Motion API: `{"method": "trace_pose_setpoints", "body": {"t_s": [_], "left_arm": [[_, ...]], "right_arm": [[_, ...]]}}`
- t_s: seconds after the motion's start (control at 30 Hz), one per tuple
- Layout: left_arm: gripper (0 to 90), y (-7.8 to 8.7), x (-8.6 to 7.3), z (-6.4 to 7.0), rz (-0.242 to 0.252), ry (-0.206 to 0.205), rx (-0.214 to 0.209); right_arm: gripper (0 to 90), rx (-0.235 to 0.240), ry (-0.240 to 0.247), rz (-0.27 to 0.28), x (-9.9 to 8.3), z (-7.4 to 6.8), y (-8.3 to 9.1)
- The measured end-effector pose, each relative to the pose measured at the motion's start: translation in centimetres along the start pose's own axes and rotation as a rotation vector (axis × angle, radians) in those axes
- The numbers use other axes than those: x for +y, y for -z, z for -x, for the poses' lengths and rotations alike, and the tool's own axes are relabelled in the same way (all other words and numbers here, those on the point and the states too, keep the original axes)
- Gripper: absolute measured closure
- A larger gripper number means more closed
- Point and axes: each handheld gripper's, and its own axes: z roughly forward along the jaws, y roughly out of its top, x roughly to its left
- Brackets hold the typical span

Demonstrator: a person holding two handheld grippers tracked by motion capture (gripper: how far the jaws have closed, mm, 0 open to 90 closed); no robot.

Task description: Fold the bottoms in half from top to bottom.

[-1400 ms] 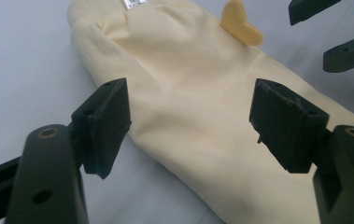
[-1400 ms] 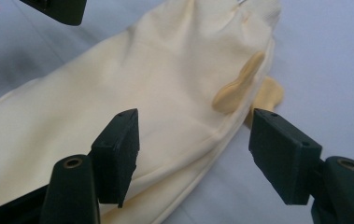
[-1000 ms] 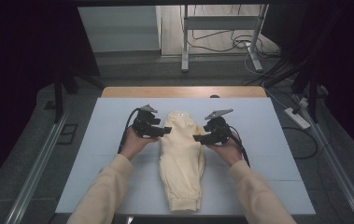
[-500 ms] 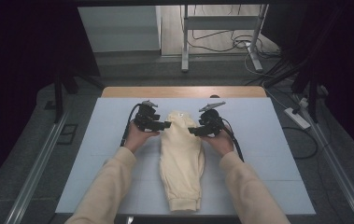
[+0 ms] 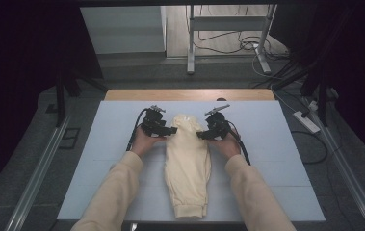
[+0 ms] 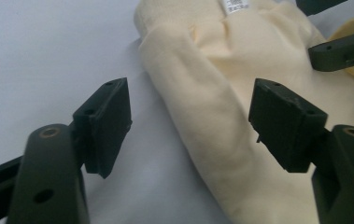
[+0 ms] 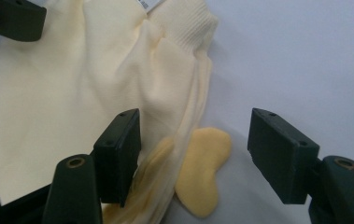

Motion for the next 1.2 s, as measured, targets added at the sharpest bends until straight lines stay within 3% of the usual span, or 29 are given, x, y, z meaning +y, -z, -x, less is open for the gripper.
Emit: {"method": "trace_pose_setpoints", "body": {"t_s": [0.33, 0.43, 0.6, 0.7, 0.93, 1.2], "left_arm": [[40.1, -1.2, -0.4, -0.2, -0.062, 0.016, -0.037], [53.3, -1.6, -0.6, -0.3, -0.083, 0.045, -0.087], [69.0, -1.7, -0.8, -0.4, -0.085, 0.07, -0.126], [78.2, -1.8, -1.0, -0.2, -0.083, 0.062, -0.139], [82.4, -1.4, -0.8, 0.4, -0.078, 0.02, -0.12], [82.9, 0.6, 0.2, 0.8, -0.031, -0.021, -0.128]], "right_arm": [[39.2, 0.02, 0.014, -0.024, -0.2, -0.1, -1.1], [46.9, 0.063, 0.0, -0.023, -0.2, 0.0, -1.2], [65.2, 0.14, -0.019, -0.026, -0.3, 0.0, -1.2], [69.8, 0.157, -0.034, -0.034, -0.3, 0.0, -1.2], [75.9, 0.114, 0.045, -0.033, -0.1, -0.7, -0.7], [76.7, 0.1, 0.071, 0.007, 0.4, -0.8, 0.8]]}}
